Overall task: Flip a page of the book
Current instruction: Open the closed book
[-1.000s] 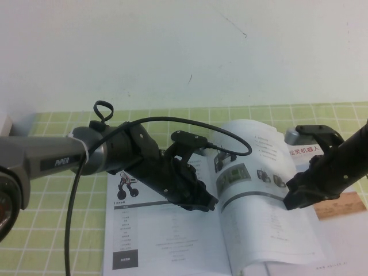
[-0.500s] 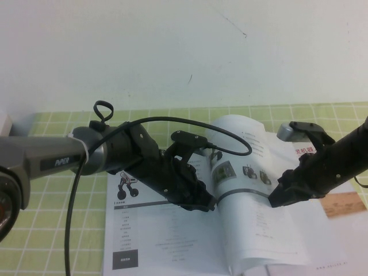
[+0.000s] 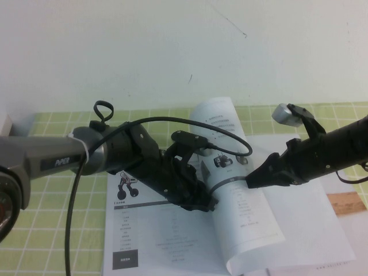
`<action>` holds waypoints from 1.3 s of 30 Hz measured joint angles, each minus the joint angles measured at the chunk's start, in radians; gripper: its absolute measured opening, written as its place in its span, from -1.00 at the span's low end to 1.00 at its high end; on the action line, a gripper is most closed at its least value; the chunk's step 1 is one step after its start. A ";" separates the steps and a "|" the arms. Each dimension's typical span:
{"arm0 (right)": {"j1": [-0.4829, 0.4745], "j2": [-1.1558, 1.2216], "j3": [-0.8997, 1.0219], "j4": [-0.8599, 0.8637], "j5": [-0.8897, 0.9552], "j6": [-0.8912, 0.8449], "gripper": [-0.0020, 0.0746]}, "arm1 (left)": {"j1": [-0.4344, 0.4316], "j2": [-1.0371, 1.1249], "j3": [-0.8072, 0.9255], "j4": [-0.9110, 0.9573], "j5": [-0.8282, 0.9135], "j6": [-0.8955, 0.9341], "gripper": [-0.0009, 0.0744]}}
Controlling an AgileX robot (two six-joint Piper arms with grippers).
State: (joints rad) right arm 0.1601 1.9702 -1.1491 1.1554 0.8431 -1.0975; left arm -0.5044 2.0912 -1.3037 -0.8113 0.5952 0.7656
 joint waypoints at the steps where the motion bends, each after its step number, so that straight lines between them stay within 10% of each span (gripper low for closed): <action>1: 0.000 0.002 0.000 0.005 0.002 -0.005 -0.26 | 0.000 -0.006 0.000 0.000 -0.002 0.004 -0.99; 24: 0.014 0.009 0.001 0.129 0.087 -0.126 -0.26 | 0.042 -0.332 0.029 0.139 -0.021 0.004 -0.99; 39: 0.205 0.011 0.002 0.377 0.202 -0.344 -0.26 | 0.042 -0.494 0.029 0.150 -0.019 0.004 -0.99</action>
State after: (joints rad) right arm 0.3652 1.9808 -1.1468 1.5327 1.0451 -1.4419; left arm -0.4628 1.5969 -1.2748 -0.6613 0.5758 0.7691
